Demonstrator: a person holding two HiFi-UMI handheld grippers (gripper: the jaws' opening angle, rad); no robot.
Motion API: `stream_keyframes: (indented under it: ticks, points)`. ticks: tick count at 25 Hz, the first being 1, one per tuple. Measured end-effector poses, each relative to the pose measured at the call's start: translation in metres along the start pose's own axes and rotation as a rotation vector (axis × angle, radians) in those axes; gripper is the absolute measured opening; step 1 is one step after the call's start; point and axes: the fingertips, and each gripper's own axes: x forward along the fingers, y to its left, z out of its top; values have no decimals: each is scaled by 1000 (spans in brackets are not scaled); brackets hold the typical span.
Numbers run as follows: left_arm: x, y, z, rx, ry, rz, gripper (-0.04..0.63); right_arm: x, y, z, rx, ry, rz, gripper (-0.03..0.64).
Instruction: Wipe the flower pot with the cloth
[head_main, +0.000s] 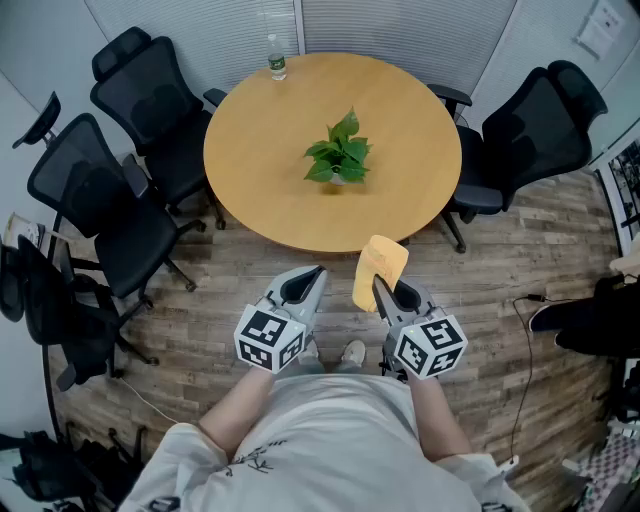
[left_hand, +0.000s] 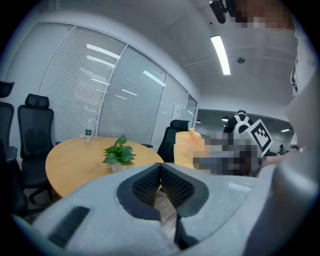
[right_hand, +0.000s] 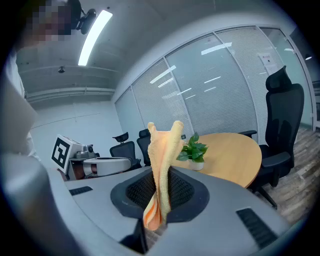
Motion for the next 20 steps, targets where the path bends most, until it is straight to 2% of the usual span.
stream_keyframes:
  ticks: [10, 20]
  points:
    - [0, 7, 2, -10, -5, -1, 11, 5, -1, 4, -3, -21, -2, 48]
    - [-12, 27, 0, -5, 1, -39, 11, 15, 24, 1, -7, -22, 3, 49]
